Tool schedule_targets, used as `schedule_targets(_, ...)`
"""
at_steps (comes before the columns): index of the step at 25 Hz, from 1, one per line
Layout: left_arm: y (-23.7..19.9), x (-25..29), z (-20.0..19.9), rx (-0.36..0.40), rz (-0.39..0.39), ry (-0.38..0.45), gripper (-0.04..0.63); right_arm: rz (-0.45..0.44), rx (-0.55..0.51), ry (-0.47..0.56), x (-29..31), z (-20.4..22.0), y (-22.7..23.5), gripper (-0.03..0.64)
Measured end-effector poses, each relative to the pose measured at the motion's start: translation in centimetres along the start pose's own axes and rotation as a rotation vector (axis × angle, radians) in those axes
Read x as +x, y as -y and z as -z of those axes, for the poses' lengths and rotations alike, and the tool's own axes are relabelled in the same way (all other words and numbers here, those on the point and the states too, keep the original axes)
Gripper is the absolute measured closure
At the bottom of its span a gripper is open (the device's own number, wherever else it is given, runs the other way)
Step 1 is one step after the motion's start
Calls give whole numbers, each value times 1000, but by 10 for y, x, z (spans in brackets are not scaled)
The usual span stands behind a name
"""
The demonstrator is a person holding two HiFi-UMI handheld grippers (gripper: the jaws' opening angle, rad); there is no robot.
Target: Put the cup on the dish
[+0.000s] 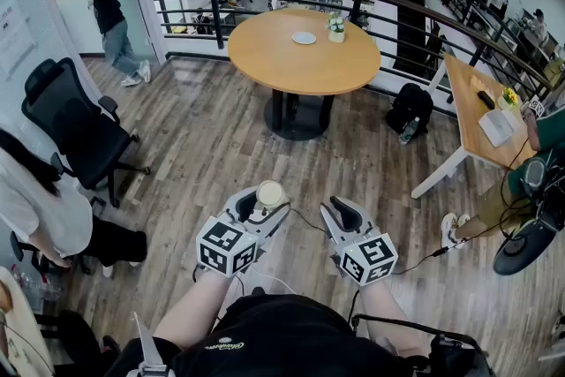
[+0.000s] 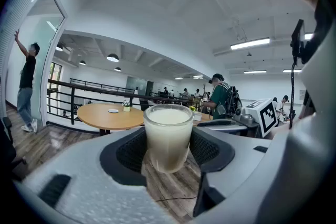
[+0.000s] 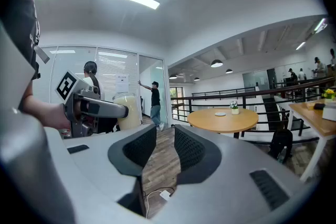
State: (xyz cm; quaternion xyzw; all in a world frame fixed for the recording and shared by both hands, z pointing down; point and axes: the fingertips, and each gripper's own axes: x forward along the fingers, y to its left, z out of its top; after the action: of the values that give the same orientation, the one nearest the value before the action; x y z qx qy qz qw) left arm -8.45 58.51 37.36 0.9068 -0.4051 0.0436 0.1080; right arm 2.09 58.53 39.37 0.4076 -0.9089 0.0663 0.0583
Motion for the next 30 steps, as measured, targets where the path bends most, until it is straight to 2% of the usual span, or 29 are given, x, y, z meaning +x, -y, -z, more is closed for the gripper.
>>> schedule_targets(6, 0, -4, -1, 9, -4, -2, 342, -8, -5, 3, 0, -4, -5, 509)
schedule_targets(13, 9, 0, 1, 11, -16, -4, 342, -15, 42, 34, -11, -5, 4, 509)
schedule_targets(25, 58, 22, 14, -4, -61, -6, 342, -29, 52, 25, -68, 16, 36, 508)
schedule_targets(30, 64, 26, 15, -3, -79, -5, 342, -23, 72, 38, -80, 18, 49, 508)
